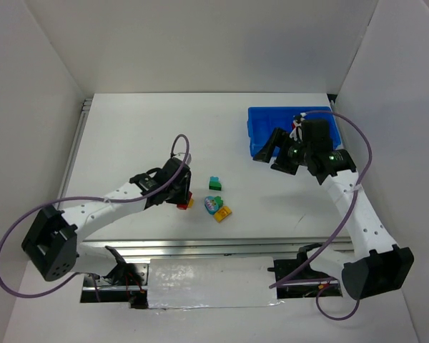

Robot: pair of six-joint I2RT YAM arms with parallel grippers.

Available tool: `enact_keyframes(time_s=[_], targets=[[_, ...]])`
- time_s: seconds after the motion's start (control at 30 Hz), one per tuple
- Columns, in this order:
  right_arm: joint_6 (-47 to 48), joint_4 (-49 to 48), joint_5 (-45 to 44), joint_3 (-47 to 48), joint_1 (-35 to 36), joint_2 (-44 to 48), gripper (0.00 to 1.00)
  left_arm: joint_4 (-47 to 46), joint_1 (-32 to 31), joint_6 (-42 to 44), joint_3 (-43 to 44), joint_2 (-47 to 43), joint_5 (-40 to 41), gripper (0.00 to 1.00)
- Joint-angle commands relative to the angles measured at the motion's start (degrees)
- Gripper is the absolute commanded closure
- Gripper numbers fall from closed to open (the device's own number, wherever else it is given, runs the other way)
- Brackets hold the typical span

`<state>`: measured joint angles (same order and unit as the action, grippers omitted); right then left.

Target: Sort the legos into containers by color

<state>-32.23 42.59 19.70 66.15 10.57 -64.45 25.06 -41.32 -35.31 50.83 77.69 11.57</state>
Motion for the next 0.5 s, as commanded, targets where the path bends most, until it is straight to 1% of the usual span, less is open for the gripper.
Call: enact_keyframes(time_s=[0.0, 0.13, 0.27, 0.3, 0.4, 0.47], targets=[[0.07, -3.91, 3.33, -1.81, 1.99, -1.99, 0.16, -0.46, 0.36, 1.65, -0.47, -3.6, 0.46, 1.0], [-1.34, -6.81, 4.81, -4.01, 3.93, -2.79, 0.16, -0.71, 0.36, 2.61, -0.9, -4.21, -0.41, 1.0], [-1.96, -10.33, 10.43, -5.42, 7.44, -6.56, 0.16, -2.21, 0.36, 2.26, -1.7, -6.06, -1.55, 1.0], [-2.14, -11.12, 10.53, -5.59, 9.1, -8.05, 0.16, -2.21, 0.36, 2.35, -1.52, -6.23, -1.73, 1.0], [-4.23, -14.71, 11.75, -7.17, 11.22, -10.34, 0.16, -2.03, 0.36, 2.53, -1.08, -6.41, -2.17, 1.0], [-5.64, -15.43, 10.54, -7.44, 12.63, -11.92, 0.16, -2.03, 0.45, 2.53, -1.17, -6.5, -1.91, 1.0]])
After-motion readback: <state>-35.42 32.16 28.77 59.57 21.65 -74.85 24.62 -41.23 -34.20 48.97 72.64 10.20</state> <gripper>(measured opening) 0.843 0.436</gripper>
